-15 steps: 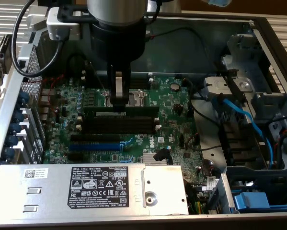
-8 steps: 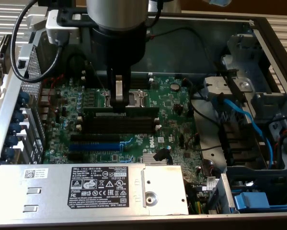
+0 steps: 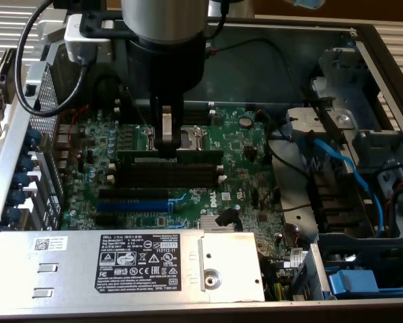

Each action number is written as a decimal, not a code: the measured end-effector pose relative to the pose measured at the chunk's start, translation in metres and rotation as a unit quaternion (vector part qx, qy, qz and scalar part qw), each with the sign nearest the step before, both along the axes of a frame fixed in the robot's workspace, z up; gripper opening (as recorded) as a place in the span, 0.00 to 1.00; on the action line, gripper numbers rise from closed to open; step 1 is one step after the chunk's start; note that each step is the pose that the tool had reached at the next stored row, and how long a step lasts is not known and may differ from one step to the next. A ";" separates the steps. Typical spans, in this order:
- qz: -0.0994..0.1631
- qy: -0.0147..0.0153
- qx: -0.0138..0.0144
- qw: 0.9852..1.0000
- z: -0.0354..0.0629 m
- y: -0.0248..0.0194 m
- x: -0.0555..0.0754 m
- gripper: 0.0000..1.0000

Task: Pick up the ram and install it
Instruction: 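Insert the ram into the slot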

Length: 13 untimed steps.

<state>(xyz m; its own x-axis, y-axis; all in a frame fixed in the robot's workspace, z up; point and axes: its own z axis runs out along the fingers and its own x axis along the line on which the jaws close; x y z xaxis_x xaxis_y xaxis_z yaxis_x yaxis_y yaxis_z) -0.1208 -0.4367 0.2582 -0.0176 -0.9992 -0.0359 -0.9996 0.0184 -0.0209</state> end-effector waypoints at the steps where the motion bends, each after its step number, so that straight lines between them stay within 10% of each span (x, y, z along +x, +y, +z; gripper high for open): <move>1: 0.000 0.000 0.000 1.000 -0.0001 0.0000 0.000 0.12; 13: -0.004 0.000 -0.002 1.000 -0.0035 0.0000 -0.001 0.12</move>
<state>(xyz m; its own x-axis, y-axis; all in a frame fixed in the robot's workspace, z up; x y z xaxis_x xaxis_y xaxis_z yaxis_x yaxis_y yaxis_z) -0.1216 -0.4367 0.2547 -0.0261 -0.9992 -0.0318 -0.9994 0.0268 -0.0211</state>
